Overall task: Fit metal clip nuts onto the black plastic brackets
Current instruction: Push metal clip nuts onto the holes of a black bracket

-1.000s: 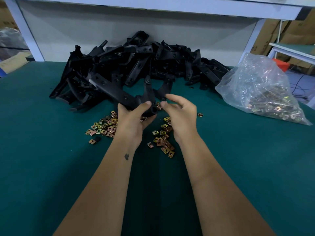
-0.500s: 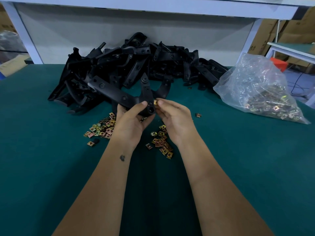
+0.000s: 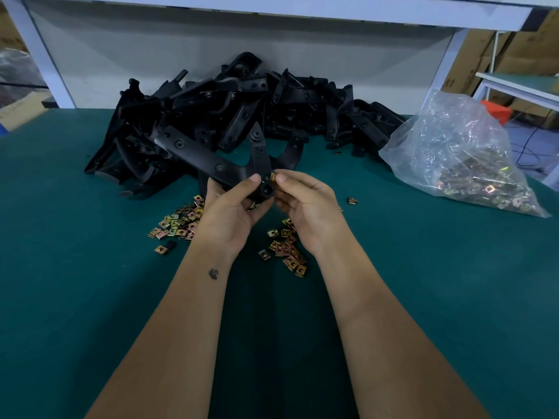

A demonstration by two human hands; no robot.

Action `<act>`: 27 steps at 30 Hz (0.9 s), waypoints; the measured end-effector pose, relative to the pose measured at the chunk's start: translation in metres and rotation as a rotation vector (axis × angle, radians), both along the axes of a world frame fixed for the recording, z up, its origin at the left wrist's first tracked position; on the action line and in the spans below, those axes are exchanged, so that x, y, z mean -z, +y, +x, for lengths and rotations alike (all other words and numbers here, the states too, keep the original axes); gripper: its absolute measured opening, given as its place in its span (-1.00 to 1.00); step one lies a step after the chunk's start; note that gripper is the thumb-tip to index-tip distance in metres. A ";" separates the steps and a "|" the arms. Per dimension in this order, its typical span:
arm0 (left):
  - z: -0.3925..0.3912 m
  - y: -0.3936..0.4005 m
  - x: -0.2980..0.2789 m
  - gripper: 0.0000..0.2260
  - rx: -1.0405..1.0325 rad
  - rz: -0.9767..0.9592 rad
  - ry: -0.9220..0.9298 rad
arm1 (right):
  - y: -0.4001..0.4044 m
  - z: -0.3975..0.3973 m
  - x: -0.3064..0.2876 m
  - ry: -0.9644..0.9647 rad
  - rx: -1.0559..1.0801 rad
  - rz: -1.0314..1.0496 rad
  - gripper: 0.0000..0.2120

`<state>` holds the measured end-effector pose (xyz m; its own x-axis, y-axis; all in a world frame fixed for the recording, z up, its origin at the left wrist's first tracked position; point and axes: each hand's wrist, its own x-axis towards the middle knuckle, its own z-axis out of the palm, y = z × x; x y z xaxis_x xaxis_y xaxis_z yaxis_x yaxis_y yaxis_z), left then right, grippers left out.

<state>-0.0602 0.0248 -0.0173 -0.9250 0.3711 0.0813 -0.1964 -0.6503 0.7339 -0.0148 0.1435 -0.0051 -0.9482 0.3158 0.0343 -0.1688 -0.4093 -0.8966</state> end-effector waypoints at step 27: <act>-0.002 -0.005 0.001 -0.66 0.019 -0.177 0.145 | 0.000 -0.001 0.001 -0.118 0.013 0.324 -0.93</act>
